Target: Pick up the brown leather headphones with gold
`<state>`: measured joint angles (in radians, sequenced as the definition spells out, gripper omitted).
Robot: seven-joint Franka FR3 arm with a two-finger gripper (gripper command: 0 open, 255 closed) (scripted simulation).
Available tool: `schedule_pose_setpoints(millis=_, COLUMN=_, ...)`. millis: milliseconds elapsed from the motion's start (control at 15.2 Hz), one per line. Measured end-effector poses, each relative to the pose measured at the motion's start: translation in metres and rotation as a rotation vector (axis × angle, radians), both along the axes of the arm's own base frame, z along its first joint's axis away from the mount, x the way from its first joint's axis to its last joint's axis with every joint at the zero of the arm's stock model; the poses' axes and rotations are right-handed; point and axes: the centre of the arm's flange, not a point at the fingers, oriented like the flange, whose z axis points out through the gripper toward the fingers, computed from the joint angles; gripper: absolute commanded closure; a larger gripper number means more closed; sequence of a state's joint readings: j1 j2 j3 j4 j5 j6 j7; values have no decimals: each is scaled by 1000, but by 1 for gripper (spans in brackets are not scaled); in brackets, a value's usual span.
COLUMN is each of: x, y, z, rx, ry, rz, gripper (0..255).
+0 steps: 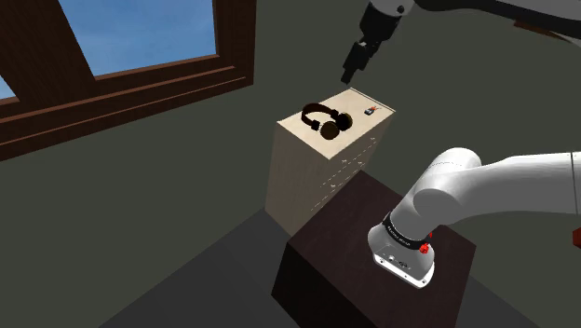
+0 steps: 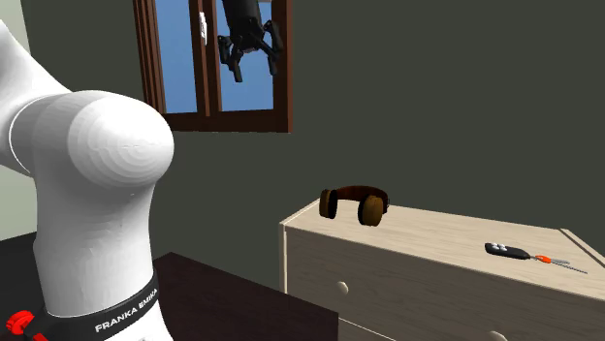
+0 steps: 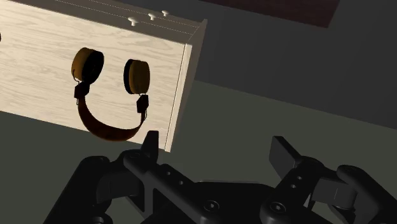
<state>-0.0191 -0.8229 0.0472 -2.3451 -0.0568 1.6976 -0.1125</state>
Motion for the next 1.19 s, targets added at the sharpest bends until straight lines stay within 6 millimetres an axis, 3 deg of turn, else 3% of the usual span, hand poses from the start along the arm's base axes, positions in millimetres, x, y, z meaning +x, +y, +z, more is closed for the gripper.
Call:
schedule_pose_setpoints(millis=198, x=8, y=-8, z=-11, rx=5, ry=4, rz=0, gripper=0)
schedule_pose_setpoints(millis=1188, x=98, y=-103, z=-165, rx=69, ry=44, rz=3, gripper=0)
